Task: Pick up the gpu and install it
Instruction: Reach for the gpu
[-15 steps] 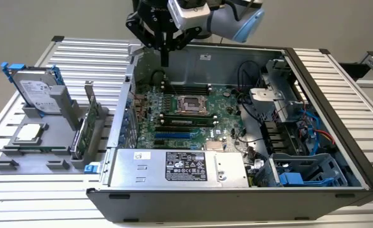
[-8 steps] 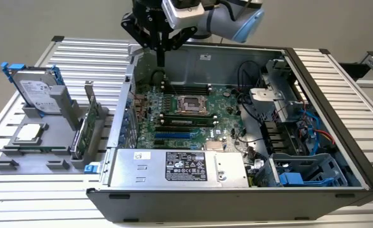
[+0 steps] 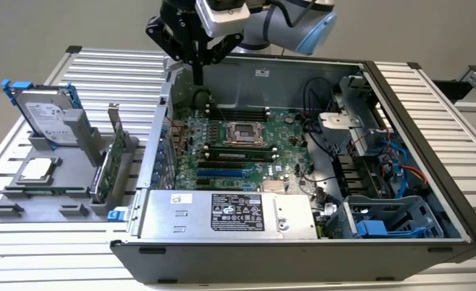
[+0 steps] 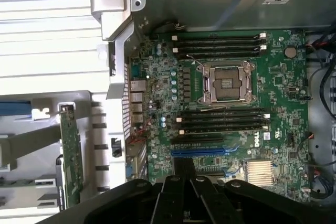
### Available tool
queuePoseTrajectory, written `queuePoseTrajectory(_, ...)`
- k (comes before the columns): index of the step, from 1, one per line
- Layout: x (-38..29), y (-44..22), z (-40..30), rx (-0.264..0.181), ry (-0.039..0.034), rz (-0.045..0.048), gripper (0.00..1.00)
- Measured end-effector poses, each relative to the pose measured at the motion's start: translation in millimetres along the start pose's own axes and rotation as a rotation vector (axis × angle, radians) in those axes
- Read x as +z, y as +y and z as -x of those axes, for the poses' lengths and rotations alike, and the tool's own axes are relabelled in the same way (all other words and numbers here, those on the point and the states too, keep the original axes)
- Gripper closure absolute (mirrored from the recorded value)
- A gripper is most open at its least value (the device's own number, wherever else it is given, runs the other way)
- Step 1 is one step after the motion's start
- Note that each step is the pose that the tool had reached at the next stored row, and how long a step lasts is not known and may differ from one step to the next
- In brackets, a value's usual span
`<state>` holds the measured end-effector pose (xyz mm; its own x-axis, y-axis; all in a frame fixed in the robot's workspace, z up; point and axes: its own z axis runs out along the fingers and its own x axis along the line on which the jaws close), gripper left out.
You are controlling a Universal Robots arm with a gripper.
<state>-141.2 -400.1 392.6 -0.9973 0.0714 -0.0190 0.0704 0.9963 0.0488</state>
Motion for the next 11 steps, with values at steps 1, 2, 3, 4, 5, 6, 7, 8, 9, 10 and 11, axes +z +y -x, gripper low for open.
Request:
queuePoseTrajectory(1, 0.0, -0.2, -1.4, 0.000, 0.0000, 0.0000, 1.00)
queuePoseTrajectory(2, -0.1, -0.4, -2.7, 0.000, 0.0000, -0.0001, 1.00)
queuePoseTrajectory(3, -0.1, -0.6, -4.1, 0.000, 0.0000, -0.0001, 1.00)
queuePoseTrajectory(4, -0.2, -0.8, -5.4, 0.000, 0.0000, 0.0000, 1.00)
queuePoseTrajectory(5, -0.2, -1.0, -6.8, 0.000, 0.0000, 0.0000, 1.00)
queuePoseTrajectory(6, -0.2, -1.2, -8.2, 0.000, 0.0000, 0.0000, 1.00)
queuePoseTrajectory(7, -0.3, -1.3, -9.7, 0.000, 0.0001, -0.0001, 1.00)
queuePoseTrajectory(8, -0.3, -1.5, -11.3, 0.000, 0.0000, -0.0001, 1.00)
queuePoseTrajectory(9, -0.4, -1.7, -13.0, 0.000, 0.0000, -0.0001, 1.00)
queuePoseTrajectory(10, -0.4, -2.0, -14.9, 0.000, 0.0000, -0.0001, 1.00)
queuePoseTrajectory(11, -0.5, -2.4, -17.1, 0.000, 0.0001, -0.0001, 1.00)
